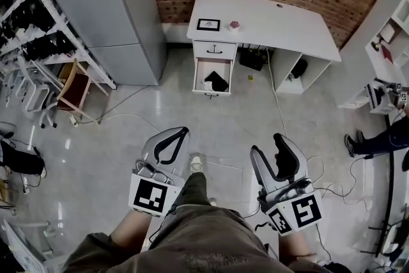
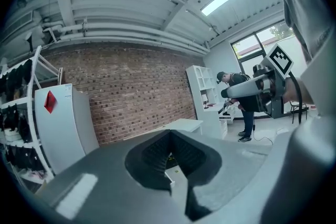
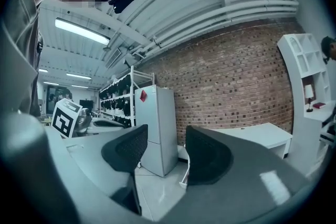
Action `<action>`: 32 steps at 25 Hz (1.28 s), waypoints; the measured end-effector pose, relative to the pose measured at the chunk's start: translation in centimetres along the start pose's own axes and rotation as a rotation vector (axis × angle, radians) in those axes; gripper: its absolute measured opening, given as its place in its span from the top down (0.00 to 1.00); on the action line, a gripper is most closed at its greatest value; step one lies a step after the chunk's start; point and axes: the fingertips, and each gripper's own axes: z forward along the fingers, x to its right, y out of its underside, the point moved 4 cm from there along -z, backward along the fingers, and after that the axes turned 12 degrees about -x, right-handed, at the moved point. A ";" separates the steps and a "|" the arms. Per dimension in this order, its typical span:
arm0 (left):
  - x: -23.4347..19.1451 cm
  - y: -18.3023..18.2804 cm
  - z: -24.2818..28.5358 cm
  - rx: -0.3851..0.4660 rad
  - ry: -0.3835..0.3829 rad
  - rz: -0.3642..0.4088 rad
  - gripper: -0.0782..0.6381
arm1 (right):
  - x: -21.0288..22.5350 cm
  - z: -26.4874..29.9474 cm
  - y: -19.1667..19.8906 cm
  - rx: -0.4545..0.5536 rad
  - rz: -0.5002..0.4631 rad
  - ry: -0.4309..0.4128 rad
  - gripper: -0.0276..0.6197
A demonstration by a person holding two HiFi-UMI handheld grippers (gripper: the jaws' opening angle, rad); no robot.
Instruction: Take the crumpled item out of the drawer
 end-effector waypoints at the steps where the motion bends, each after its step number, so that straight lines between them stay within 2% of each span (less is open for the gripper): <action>1: -0.9 0.0 0.9 -0.002 0.003 -0.004 0.89 | 0.4 1.2 -0.2 -0.007 0.000 0.001 0.59; 12: -12.6 0.5 11.7 -0.054 0.055 0.010 0.89 | 4.3 16.1 -3.8 -0.086 0.022 0.017 0.59; 19: -19.3 2.7 16.9 -0.098 0.065 -0.024 0.89 | 6.1 24.9 -4.9 -0.136 0.043 0.012 0.59; 32: -23.9 5.1 23.2 -0.157 0.071 -0.067 0.89 | 9.7 33.5 -4.0 -0.218 0.056 -0.014 0.59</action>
